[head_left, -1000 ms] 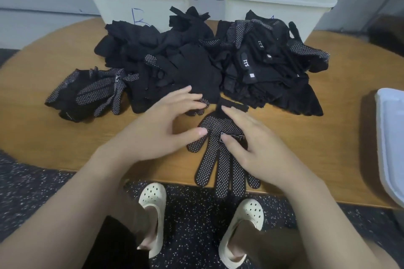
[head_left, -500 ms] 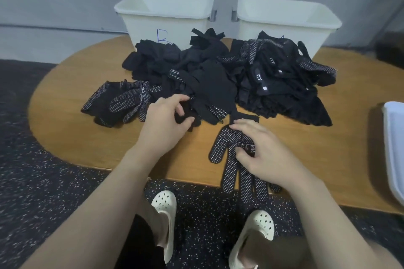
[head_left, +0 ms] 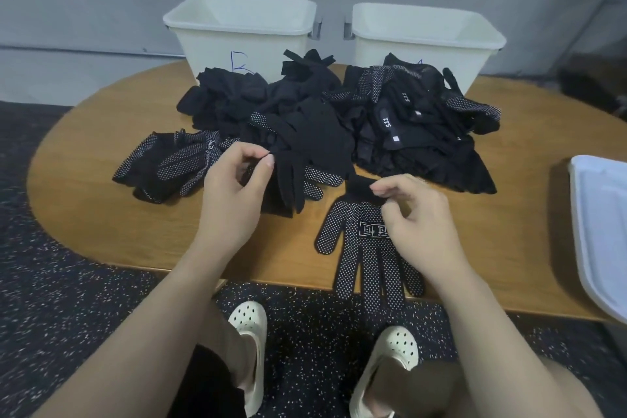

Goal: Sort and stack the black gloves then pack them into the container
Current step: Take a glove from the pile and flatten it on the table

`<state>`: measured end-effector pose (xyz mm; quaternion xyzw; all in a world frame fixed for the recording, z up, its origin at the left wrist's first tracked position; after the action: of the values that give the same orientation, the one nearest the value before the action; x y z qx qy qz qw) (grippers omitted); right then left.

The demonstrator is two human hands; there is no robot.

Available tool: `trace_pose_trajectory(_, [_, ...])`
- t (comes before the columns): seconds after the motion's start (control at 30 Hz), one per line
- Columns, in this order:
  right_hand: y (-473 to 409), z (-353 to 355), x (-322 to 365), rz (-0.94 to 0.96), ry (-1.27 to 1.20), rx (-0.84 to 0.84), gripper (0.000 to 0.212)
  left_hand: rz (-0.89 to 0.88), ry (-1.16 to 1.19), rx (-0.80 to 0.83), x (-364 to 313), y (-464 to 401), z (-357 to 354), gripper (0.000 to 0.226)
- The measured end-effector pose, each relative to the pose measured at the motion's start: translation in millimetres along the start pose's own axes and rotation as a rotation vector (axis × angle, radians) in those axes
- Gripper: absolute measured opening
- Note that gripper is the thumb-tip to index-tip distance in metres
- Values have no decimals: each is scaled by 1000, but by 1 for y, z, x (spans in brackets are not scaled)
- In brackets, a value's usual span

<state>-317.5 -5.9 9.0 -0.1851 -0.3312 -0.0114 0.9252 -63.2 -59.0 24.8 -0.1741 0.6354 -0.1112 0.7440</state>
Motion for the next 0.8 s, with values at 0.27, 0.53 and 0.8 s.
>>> trace_pose_trajectory(0.27, [4, -29, 25, 39, -109, 176, 33, 301, 596, -30, 12, 2, -7, 16])
trace_pose_trajectory(0.53, [2, -44, 36, -40, -247, 225, 48, 457, 877, 32, 5, 12, -28, 18])
trace_pose_trajectory(0.8, [-9, -34, 31, -105, -568, 265, 13, 514, 959, 22, 6, 9, -31, 34])
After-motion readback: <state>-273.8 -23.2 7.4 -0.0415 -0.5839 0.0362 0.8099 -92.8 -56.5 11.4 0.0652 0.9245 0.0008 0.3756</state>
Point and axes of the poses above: each hand's wrist, its own y-axis away from the middle knuckle, its own z-axis out of the back of the hand, x = y × z, the point moved 6 cm from there along -y, towards the middle knuckle, and after that the axes turned 13 degrees about y, right-handed, at the moved point
